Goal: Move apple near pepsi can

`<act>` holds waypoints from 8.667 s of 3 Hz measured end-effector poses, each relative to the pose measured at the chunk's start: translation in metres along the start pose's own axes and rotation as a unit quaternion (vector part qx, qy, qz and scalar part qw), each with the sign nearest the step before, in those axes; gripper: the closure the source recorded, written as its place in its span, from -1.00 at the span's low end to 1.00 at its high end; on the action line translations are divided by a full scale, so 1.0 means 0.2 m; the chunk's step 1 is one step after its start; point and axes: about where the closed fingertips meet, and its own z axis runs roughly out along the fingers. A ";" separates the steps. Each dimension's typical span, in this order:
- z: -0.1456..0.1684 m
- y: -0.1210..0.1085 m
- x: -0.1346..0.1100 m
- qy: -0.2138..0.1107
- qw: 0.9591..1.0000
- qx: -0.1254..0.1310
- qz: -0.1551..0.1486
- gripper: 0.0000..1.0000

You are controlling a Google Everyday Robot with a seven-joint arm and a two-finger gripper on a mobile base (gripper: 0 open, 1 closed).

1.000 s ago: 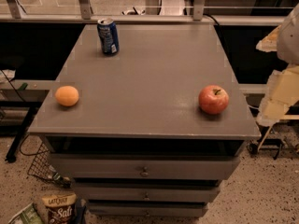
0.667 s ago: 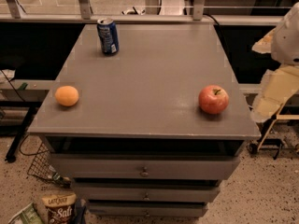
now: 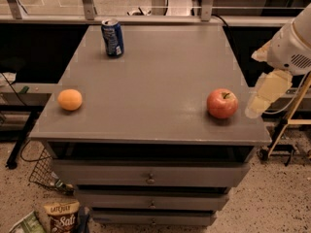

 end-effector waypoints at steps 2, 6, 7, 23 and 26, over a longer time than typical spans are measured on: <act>0.26 -0.10 0.05 0.003 0.999 -0.028 0.018 -1.00; 0.44 -0.01 -0.04 0.020 0.998 -0.056 -0.016 -1.00; 0.45 0.01 -0.05 0.030 0.998 -0.056 -0.022 -0.66; 1.04 -0.75 -1.50 -0.152 0.988 -0.009 0.028 1.00; 1.14 -0.74 -1.56 -0.124 0.991 -0.038 0.031 1.00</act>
Offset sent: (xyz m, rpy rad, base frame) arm 0.0480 -0.0041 -0.0776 0.0261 0.1073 -0.0164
